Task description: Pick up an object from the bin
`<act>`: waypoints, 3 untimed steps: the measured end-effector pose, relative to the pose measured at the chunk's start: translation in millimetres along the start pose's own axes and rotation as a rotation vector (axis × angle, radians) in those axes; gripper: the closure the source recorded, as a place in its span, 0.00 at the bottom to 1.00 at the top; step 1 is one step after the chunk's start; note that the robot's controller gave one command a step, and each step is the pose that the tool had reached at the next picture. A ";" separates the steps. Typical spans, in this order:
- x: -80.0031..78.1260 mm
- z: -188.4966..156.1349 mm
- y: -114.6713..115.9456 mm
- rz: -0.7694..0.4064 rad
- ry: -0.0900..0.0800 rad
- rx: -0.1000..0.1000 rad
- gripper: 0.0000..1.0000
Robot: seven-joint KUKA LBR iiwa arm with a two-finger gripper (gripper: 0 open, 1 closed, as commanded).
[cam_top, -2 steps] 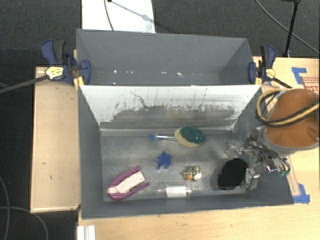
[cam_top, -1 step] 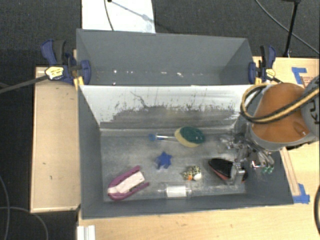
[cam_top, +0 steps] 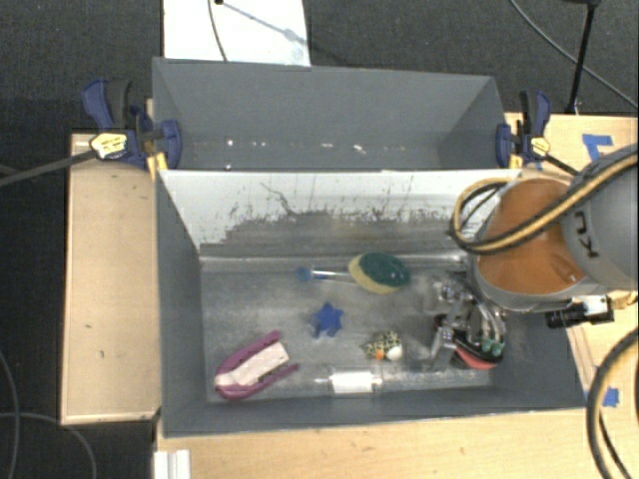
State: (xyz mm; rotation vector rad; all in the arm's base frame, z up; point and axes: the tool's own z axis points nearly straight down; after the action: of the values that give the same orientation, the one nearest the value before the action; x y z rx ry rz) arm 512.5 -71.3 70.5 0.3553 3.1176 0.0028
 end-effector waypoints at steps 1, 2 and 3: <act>-2.9 0.0 -63.9 0.145 0.000 0.004 0.00; -2.7 0.4 -60.9 0.140 0.001 0.002 1.00; -5.1 -98.9 -60.8 0.133 -0.006 0.002 1.00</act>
Offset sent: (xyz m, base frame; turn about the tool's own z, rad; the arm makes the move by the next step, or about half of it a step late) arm -0.0114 -0.0601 -0.0005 0.1444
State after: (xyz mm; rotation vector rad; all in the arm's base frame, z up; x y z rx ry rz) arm 503.3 -131.9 169.3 0.5611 3.0817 -0.0003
